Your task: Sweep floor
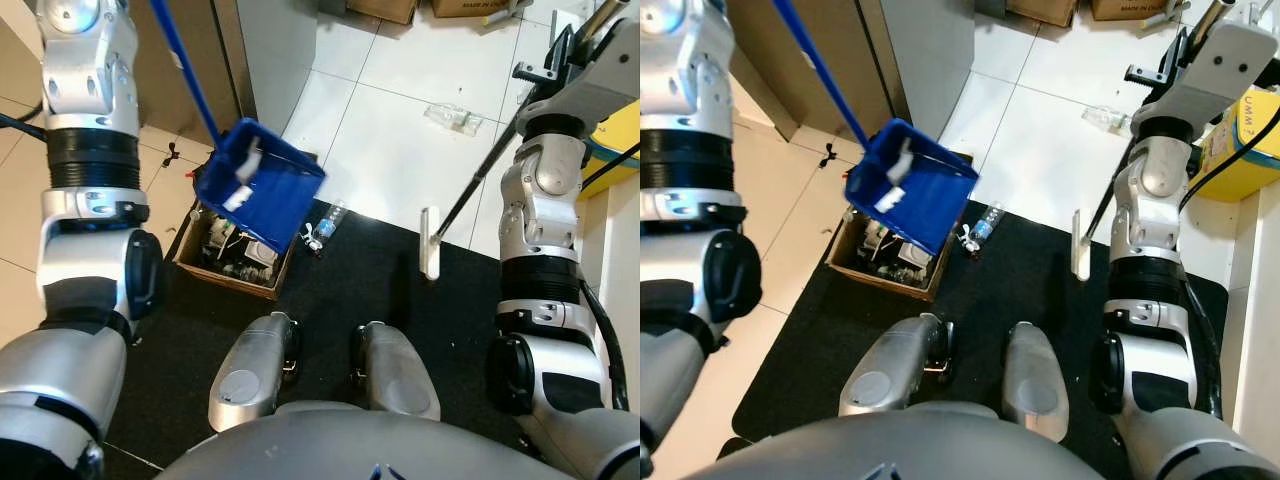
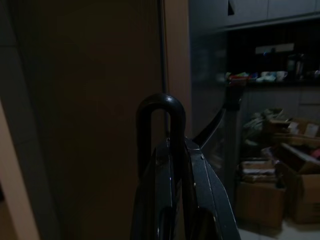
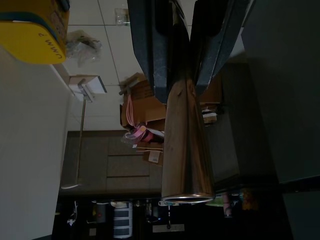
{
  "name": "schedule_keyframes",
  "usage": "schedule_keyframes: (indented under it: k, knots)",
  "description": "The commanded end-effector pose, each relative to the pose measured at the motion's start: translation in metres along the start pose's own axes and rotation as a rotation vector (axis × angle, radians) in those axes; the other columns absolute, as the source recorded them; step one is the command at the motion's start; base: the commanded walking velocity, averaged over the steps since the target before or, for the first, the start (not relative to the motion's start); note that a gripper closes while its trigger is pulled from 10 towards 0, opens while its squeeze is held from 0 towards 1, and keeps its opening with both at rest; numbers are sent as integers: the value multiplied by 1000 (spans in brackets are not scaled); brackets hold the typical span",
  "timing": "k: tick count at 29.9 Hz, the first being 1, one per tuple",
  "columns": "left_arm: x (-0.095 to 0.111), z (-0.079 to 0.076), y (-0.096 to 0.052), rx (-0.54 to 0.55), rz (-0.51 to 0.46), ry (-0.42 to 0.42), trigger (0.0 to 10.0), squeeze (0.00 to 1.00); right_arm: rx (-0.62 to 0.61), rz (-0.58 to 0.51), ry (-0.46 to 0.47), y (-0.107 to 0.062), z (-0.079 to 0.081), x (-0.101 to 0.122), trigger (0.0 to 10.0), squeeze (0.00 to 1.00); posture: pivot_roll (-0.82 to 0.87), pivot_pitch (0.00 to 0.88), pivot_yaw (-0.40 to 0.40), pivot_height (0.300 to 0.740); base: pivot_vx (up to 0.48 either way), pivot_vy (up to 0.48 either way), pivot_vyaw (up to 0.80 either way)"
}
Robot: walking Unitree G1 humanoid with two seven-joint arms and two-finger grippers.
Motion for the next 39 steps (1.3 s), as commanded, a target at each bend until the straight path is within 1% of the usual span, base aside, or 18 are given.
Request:
schedule_keyframes:
  k: [1,3,6,8,12,13,15,17,23,27,28,29,31,32,33,34,35,39]
  knots:
    - [28,-3,9,-33,-92,61,10000,0,6,-27,-12,1,3,5,10000,0,58,0,58,740,0,0,0]
    - [35,-4,13,-59,-118,167,10000,0,5,-26,-10,0,3,5,10000,0,59,0,66,740,0,0,0]
    - [35,-4,16,-78,-126,252,10000,0,1,-24,-7,-2,3,4,10000,0,59,0,69,740,0,0,0]
    - [35,-4,16,-81,-125,266,10000,0,0,-23,-6,-2,3,3,10000,0,59,0,69,740,0,0,0]
    - [29,-13,17,-124,-140,341,10000,0,1,-20,-5,-3,4,2,10000,0,58,0,70,740,0,0,0]
    - [29,-13,17,-124,-140,341,10000,0,1,-20,-5,-3,4,2,10000,0,58,0,70,740,0,0,0]
    - [27,-18,19,-144,-150,382,10000,0,1,-21,-4,-3,4,3,10000,0,55,0,72,740,0,0,0]
    - [26,-19,20,-150,-154,392,10000,0,0,-22,-4,-3,4,3,10000,0,55,0,72,740,0,0,0]
    - [24,-35,23,-208,-182,471,10000,0,-5,-21,-3,-4,3,2,10000,0,50,0,76,740,0,0,0]
    - [31,-51,26,-259,-231,538,10000,0,-7,-20,-4,-5,2,2,10000,0,41,0,81,740,0,0,0]
    - [31,-51,26,-259,-231,538,10000,0,-7,-20,-4,-5,2,2,10000,0,41,0,81,740,0,0,0]
    - [32,-54,27,-270,-242,552,10000,0,-8,-20,-4,-5,2,2,10000,0,41,0,81,740,0,0,0]
    - [32,-54,27,-270,-242,552,10000,0,-8,-20,-4,-5,2,2,10000,0,41,0,81,740,0,0,0]
    - [34,-58,28,-283,-250,557,10000,0,-9,-21,-4,-6,2,2,10000,0,36,0,83,740,0,0,0]
    - [34,-58,28,-283,-250,557,10000,0,-9,-21,-4,-6,2,2,10000,0,36,0,83,740,0,0,0]
    - [37,-63,30,-294,-260,560,10000,0,-11,-21,-5,-6,1,3,10000,0,36,0,83,740,0,0,0]
    - [40,-67,32,-301,-268,554,10000,0,-13,-22,-5,-6,1,3,10000,0,28,0,90,740,0,0,0]
    - [43,-72,34,-306,-276,535,10000,0,-18,-23,-6,-7,-1,3,10000,0,20,0,95,740,0,0,0]
Point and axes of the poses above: a point about 5 cm out from each wrist's last joint towards the gripper, its own y axis pointing out of the wrist towards the gripper, its own x axis along the axis of the wrist's last joint, z = x × y, the point moved 5 cm from there along y, pointing out of the wrist towards the gripper, and after that the axes turned 13 degrees about -y, right-handed, at the moved point
